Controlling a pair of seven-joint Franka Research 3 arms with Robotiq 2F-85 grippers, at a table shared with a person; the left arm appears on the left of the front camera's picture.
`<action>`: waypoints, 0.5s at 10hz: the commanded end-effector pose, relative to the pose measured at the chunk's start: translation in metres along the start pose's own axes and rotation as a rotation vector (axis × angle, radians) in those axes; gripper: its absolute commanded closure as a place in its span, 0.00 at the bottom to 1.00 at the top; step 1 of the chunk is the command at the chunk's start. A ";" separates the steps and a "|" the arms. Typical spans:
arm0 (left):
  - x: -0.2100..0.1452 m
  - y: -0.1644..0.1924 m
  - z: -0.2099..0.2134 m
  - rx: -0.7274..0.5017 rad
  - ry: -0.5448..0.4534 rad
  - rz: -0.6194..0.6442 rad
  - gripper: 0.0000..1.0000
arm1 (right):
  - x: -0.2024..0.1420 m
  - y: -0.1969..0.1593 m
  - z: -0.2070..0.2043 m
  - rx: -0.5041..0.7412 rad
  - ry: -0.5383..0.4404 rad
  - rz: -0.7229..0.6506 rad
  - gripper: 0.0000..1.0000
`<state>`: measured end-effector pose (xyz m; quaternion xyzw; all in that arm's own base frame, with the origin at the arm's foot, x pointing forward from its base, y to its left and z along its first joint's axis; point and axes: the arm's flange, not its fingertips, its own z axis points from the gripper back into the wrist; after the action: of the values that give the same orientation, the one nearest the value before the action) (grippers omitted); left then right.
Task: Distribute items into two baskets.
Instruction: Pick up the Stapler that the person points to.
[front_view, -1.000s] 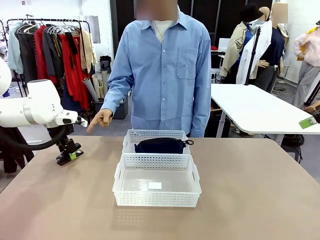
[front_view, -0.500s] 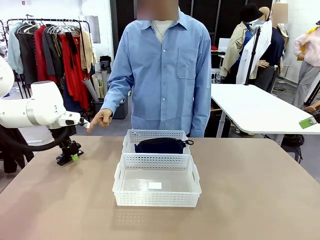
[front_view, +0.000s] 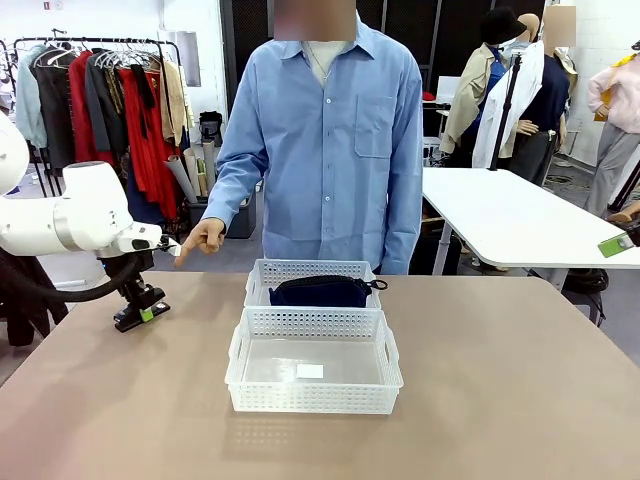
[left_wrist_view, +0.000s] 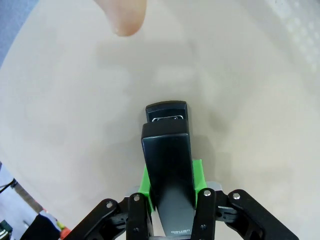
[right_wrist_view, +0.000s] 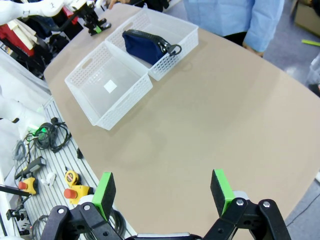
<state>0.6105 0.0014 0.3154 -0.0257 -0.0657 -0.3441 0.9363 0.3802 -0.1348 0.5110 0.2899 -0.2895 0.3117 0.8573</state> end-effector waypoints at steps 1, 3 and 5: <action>0.002 0.002 0.001 0.001 0.014 0.013 1.00 | 0.000 0.000 0.001 -0.002 0.003 0.003 0.00; 0.001 0.002 0.001 -0.001 0.009 0.025 1.00 | 0.000 0.000 0.001 -0.002 0.003 0.003 0.00; 0.002 0.002 0.005 0.001 0.016 0.036 1.00 | 0.000 0.000 0.001 -0.002 0.003 0.003 0.00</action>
<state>0.6107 0.0015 0.3158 -0.0265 -0.0649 -0.3390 0.9382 0.3802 -0.1348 0.5110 0.2899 -0.2895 0.3117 0.8573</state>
